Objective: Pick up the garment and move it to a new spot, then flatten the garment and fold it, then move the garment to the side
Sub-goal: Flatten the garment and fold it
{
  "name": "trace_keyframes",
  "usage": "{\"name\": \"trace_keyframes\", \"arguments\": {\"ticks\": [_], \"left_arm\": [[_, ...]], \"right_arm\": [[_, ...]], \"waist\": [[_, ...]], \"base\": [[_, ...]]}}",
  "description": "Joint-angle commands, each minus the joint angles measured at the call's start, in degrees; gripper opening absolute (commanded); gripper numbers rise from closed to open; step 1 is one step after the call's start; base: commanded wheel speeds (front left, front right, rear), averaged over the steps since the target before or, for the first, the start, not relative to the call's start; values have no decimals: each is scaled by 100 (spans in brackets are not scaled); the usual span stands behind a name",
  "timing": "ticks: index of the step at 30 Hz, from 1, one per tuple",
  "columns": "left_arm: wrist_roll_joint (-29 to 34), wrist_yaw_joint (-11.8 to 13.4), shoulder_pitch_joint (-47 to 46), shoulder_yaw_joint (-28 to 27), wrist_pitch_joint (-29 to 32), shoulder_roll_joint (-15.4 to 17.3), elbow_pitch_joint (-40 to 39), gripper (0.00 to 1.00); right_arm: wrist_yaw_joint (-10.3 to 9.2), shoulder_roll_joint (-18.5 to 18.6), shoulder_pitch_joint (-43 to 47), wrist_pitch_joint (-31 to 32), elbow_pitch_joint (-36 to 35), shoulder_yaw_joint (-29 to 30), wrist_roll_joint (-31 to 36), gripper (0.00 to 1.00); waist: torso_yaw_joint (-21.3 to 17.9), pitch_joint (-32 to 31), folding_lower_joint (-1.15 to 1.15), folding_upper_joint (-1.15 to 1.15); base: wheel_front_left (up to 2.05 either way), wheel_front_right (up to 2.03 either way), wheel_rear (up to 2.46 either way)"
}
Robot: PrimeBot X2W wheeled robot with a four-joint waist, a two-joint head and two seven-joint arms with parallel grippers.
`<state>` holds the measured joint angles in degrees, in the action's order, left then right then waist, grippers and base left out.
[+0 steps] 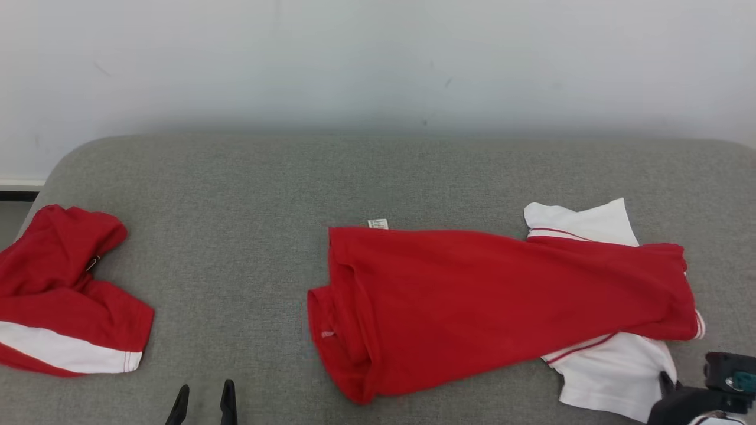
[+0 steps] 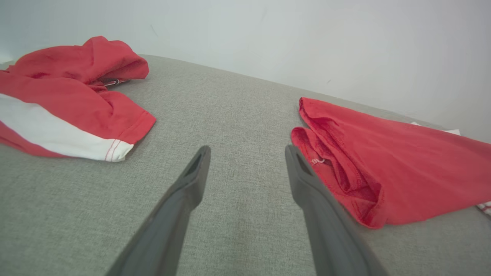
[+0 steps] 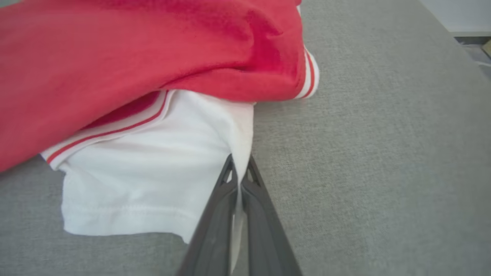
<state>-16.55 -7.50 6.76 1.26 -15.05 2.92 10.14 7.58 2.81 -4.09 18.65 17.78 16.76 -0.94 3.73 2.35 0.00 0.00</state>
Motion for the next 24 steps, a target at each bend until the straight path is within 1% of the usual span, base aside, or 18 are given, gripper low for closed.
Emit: {"name": "trace_keyframes", "arguments": {"ticks": [1,4,7,8,9,12,15,18,19,24], "left_arm": [[12,8,-51,-19,-20,-5,-16,100],[18,7,-112,-5,-20,-5,-27,100],[32,7,-132,14,-20,-5,-12,100],[36,7,-149,23,-20,-6,-1,100],[37,7,-161,33,-20,-5,12,100],[53,7,-170,45,-20,-5,38,100],[62,7,-135,30,-20,-5,51,100],[72,7,-69,-4,-20,-5,44,100],[72,7,-69,-4,-20,-5,44,100],[80,7,39,-7,-20,-5,38,100]], "right_arm": [[-16,15,234,140,-286,164,-69,0],[-16,13,527,318,-603,423,-92,0],[-16,13,686,435,-581,609,-72,0],[-16,13,721,462,-525,623,-18,29],[-16,14,722,505,-453,654,-63,100],[-16,13,706,389,-339,627,-188,100],[-16,13,661,21,-390,561,-306,100],[-16,13,569,-561,-646,432,-374,100],[-16,13,569,-561,-646,432,-374,100],[-16,10,526,-1652,-1222,-295,-427,100]], "waist": [[-89,28,0,0],[-137,54,0,0],[-168,69,0,0],[-171,68,0,0],[-168,61,0,0],[-146,36,0,0],[-119,-19,0,0],[-88,-98,0,0],[-88,-98,0,0],[-69,-239,0,0]], "base": [[0,0,0],[0,0,0],[0,0,0],[0,0,0],[0,0,0],[0,0,0],[0,0,0],[0,0,0],[0,0,0],[0,0,0]]}}
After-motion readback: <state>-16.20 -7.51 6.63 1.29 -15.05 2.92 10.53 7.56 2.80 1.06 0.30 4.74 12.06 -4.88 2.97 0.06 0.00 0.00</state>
